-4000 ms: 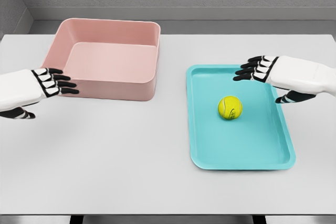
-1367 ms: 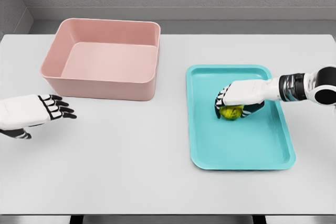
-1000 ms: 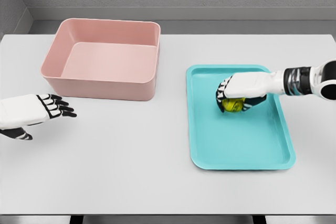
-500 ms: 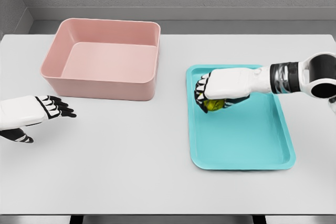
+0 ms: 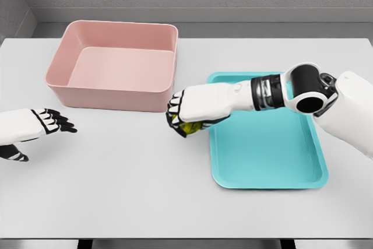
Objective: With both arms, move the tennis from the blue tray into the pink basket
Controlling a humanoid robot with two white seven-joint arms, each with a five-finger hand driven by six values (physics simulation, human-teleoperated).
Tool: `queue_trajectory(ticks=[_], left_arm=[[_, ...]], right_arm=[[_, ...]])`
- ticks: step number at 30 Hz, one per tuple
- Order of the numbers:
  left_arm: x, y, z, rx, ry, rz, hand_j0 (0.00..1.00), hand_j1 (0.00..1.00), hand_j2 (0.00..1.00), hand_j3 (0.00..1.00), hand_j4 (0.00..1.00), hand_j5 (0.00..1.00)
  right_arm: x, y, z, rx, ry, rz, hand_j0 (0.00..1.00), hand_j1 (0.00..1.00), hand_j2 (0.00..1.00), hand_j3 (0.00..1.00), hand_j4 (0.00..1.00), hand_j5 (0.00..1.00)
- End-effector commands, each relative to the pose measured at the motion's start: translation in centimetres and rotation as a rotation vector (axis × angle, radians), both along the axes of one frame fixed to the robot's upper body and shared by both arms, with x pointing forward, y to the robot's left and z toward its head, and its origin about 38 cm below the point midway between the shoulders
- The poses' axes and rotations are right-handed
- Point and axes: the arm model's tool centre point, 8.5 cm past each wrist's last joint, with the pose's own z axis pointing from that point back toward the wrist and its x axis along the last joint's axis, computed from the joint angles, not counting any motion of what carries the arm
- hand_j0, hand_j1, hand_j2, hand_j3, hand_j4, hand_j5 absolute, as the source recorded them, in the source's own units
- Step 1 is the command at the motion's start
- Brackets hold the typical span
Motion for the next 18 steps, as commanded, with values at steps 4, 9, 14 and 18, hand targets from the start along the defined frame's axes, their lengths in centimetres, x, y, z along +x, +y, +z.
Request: queue_trajectory(ticks=[4,9,14,18], left_arm=[[0.0,0.2,0.1,-0.002,0.002,0.007,1.0,1.0,1.0,1.0,1.0,1.0],[0.2,0.7,0.1,0.003,0.003,0.023,1.0,1.0,1.0,1.0,1.0,1.0],[0.2,0.9,0.1,0.003,0.004,0.031,1.0,1.0,1.0,1.0,1.0,1.0],[0.2,0.9,0.1,0.003,0.004,0.031,1.0,1.0,1.0,1.0,1.0,1.0]], right_arm=[[-1.1,4.9,-0.4,0.048,0.011,0.083,0.34,0.34,0.34,0.34,0.34,0.34],[-1.2,8.7,-1.9,0.059,0.052,0.113,0.34,0.34,0.34,0.34,0.34,0.34],[-0.3,11.1,-3.4,0.062,0.098,0.092,0.34,0.34,0.34,0.34,0.34,0.34],[0.2,13.2,-4.3,0.055,0.119,0.083,0.34,0.34,0.34,0.34,0.34,0.34]])
